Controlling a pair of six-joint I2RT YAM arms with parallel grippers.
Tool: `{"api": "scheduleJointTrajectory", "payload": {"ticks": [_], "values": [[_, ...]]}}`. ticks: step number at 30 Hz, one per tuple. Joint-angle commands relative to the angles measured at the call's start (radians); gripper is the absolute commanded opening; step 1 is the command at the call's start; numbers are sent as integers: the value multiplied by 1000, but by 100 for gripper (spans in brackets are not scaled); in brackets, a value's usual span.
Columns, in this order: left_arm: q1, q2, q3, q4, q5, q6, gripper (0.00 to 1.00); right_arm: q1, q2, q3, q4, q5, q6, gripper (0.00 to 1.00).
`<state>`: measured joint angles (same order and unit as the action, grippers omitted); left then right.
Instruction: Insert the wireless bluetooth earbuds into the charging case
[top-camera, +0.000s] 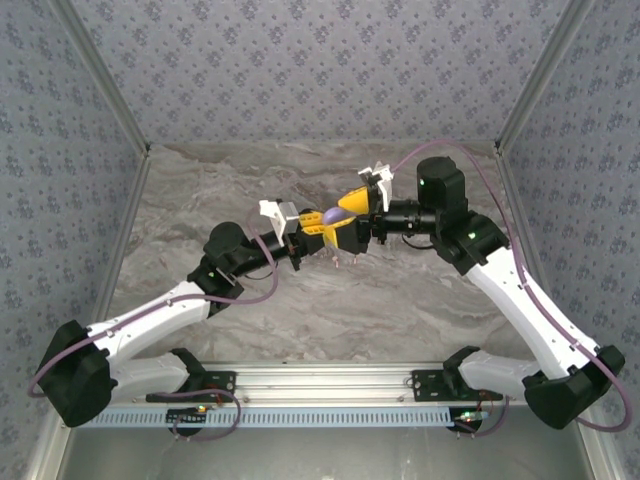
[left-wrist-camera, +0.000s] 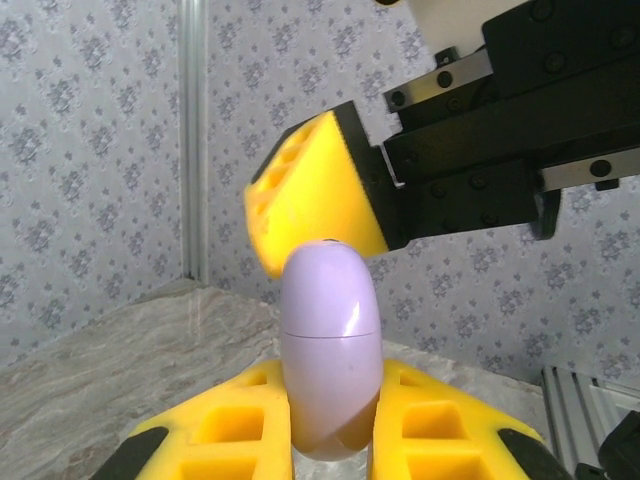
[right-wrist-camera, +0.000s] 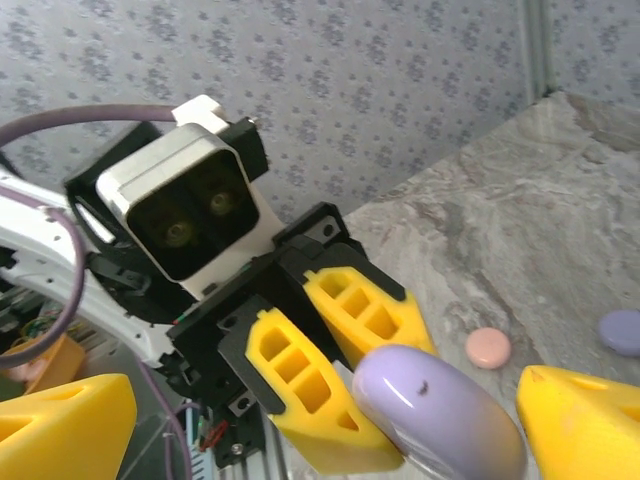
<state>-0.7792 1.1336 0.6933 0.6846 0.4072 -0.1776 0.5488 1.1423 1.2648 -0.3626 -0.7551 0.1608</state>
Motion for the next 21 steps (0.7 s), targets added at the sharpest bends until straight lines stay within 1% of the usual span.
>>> {"api": "scheduleJointTrajectory", "payload": {"ticks": [1,2,3,5,7,10,14,17,21], "values": [[3,-5,54,-66,-70,-8,0,-4,-51,1,-74,201,-32,100],[7,-6,58,-95,-88,-10,0,-17,-62,-4,-84,258,-22,100],[14,-5,60,-115,-100,-16,0,-41,-75,-14,-83,287,0,100],[46,-2,62,-162,-121,-51,0,-100,-101,-47,-60,284,49,100],[101,5,50,-184,-116,-106,0,-152,-125,-96,-38,278,97,100],[210,21,36,-240,-94,-186,0,-201,-136,-129,-65,299,131,100],[357,55,32,-345,-50,-229,0,-233,-139,-156,-82,309,150,100],[460,104,32,-396,-16,-253,0,-238,-134,-167,-88,320,157,100],[561,206,56,-449,30,-270,0,-239,-128,-169,-95,326,155,100]]}}
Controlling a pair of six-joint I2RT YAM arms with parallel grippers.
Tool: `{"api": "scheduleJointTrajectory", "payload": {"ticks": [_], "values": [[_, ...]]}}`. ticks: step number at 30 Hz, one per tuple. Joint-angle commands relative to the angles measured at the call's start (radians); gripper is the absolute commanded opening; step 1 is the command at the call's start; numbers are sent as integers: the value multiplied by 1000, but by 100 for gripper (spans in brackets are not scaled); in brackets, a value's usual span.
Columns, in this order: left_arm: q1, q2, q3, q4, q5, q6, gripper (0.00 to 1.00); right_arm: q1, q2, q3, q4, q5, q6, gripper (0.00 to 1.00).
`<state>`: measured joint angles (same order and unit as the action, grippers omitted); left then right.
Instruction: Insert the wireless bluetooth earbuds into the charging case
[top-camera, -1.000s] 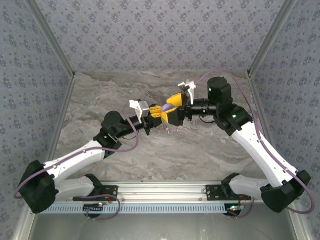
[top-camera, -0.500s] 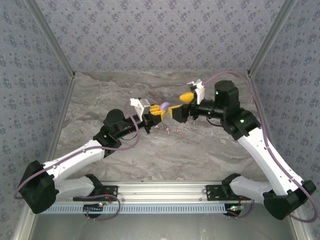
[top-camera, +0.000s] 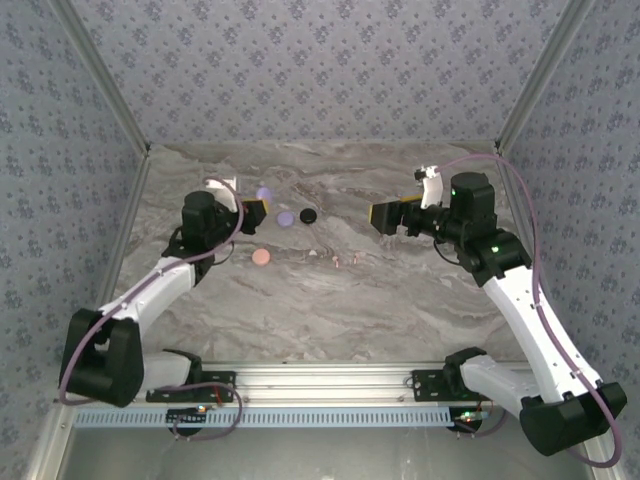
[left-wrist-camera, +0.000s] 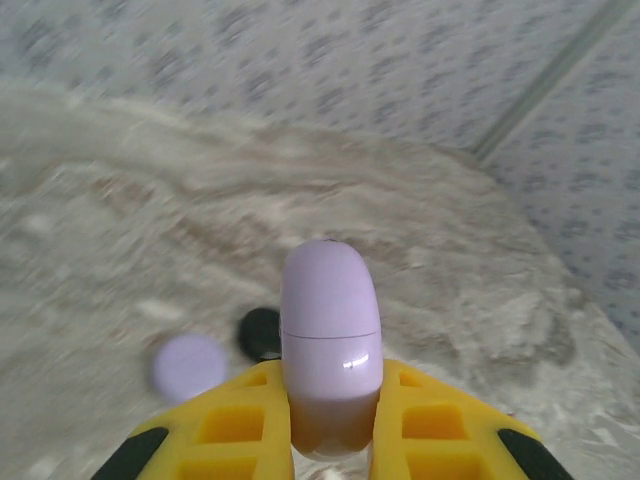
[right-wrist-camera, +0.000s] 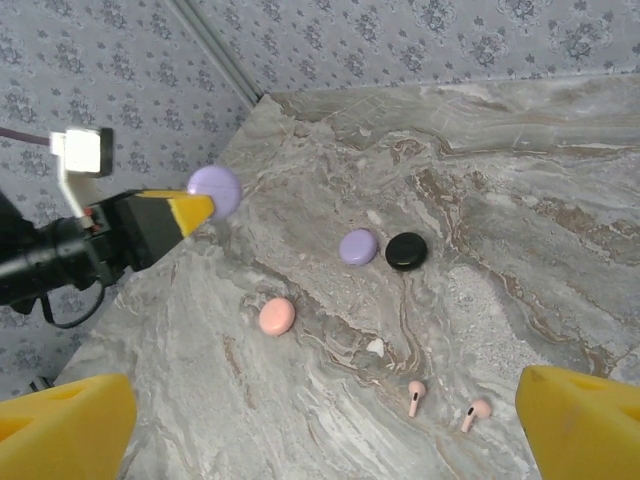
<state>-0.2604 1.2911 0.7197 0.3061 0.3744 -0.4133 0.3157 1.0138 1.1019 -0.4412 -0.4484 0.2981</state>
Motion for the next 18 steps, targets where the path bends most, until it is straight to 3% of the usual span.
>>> {"api": "scheduleJointTrajectory", "payload": {"ticks": [1,11,16,18], "values": [[56,79,41,-84,70,-32,0,-6,2,-8,-16,19,19,100],[116,446,193,-77,173,-109,0,-9,7,-17,-36,24,19,100],[116,540,229,-57,173,-116,0,-10,8,-18,-49,32,16,100],[116,563,235,-57,170,-112,5,-11,9,-19,-51,38,14,100]]}}
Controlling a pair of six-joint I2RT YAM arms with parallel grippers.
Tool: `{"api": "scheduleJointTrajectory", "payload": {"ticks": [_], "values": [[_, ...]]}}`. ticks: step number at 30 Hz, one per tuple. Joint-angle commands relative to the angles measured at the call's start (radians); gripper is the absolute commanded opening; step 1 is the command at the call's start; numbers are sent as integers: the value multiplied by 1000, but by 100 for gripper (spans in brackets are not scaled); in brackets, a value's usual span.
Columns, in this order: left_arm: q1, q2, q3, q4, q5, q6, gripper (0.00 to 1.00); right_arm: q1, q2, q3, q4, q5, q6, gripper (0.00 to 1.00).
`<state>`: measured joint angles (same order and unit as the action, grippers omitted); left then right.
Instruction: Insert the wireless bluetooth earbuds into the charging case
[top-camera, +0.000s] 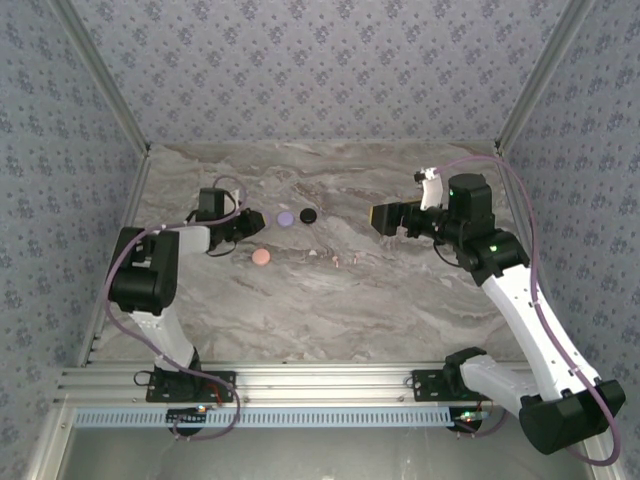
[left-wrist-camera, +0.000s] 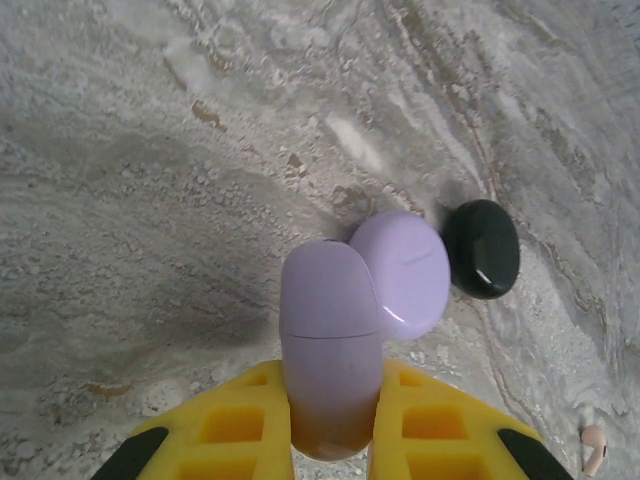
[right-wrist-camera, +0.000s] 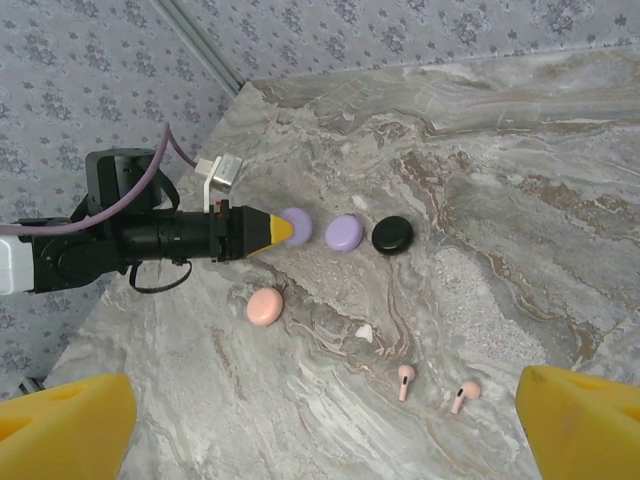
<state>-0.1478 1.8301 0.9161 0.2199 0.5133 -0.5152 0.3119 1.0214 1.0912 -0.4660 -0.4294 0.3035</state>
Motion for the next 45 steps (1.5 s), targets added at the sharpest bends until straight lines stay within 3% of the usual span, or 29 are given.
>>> {"api": "scheduleJointTrajectory", "payload": {"ticks": [1,3,6,9,16,21,26,31,36,40,45], "values": [[4,33,40,29,28,-8,6,-7,3,-9,-24,19,8,100],[3,49,43,25,23,-1,11,-8,11,-8,-21,15,4,100],[4,60,37,24,1,18,29,-15,22,-11,-12,-3,5,100],[13,72,33,23,-7,29,39,-32,25,-27,23,-37,25,100],[36,38,21,23,4,62,50,-87,1,-129,154,-78,104,100],[43,-67,-11,37,19,84,56,-84,24,-198,246,-124,96,100],[43,-223,-57,8,-13,110,62,64,98,-166,169,78,-24,100],[43,-433,-141,-31,-104,112,70,247,260,-79,125,237,-30,100],[48,-678,-227,-116,-248,100,80,414,495,77,75,323,-97,100],[66,-852,-259,-244,-358,78,87,499,686,227,53,350,-160,94],[104,-994,-271,-370,-394,65,91,566,875,385,39,372,-227,89]]}}
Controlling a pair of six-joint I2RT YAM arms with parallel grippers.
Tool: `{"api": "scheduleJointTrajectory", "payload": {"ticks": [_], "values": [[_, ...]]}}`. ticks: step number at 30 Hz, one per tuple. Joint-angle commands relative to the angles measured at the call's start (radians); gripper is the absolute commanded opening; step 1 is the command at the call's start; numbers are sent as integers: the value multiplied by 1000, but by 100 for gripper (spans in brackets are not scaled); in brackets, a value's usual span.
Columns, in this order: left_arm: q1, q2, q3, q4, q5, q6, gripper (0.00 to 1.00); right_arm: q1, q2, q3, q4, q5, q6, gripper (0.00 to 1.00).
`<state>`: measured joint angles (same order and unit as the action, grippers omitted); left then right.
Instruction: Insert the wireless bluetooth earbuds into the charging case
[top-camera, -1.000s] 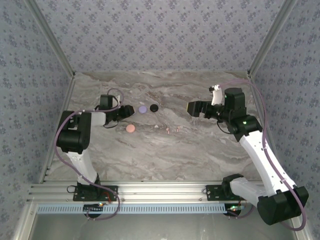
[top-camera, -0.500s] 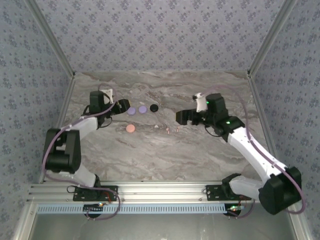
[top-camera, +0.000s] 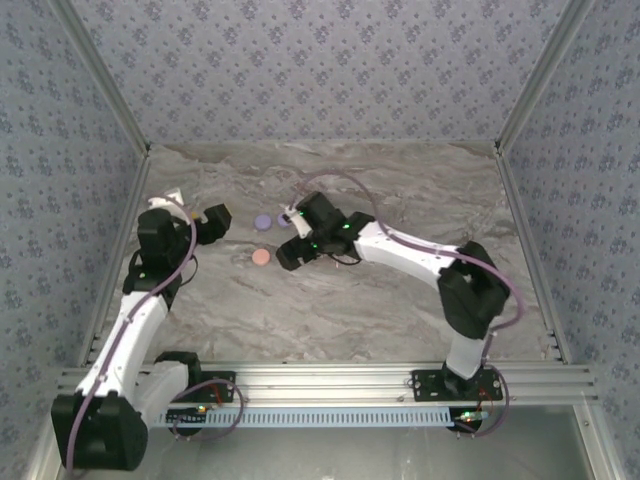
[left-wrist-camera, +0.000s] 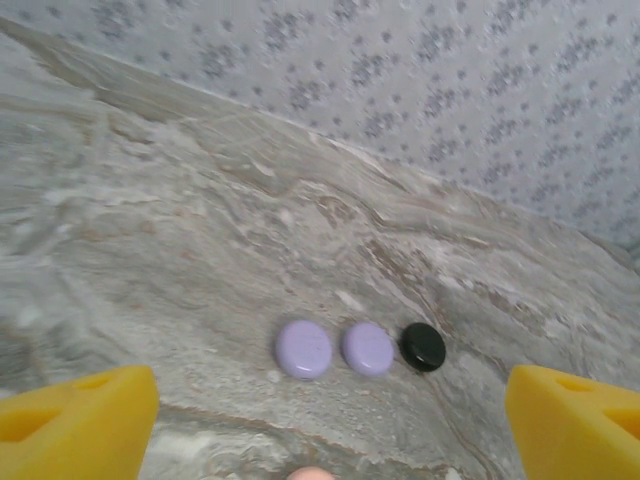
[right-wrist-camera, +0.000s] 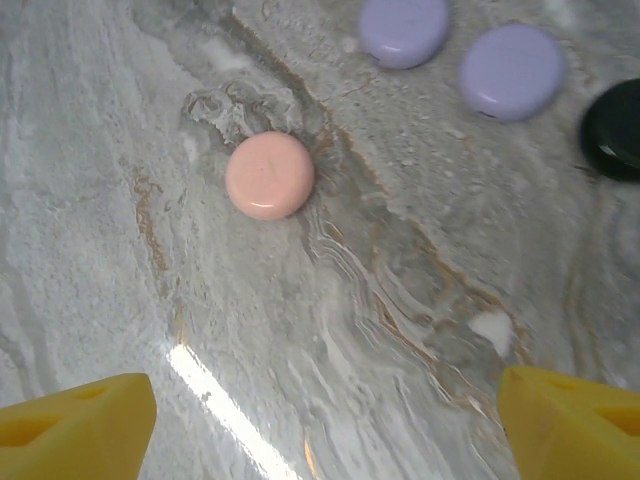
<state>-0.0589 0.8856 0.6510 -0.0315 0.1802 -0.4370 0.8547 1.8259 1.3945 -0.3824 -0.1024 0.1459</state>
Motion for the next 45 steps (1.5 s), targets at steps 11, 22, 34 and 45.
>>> {"api": "scheduleJointTrajectory", "payload": {"ticks": [11,22,34,45], "values": [[48,-201,-12,-241,-105,-8,97,90,404,401,-131,82,-150,86],[48,-201,-10,-242,-100,-12,98,96,587,617,-246,123,-186,82],[48,-201,-11,-245,-99,-9,99,107,621,662,-287,127,-218,57],[48,-172,-10,-187,35,-36,97,63,233,287,-62,136,-244,51]]}}
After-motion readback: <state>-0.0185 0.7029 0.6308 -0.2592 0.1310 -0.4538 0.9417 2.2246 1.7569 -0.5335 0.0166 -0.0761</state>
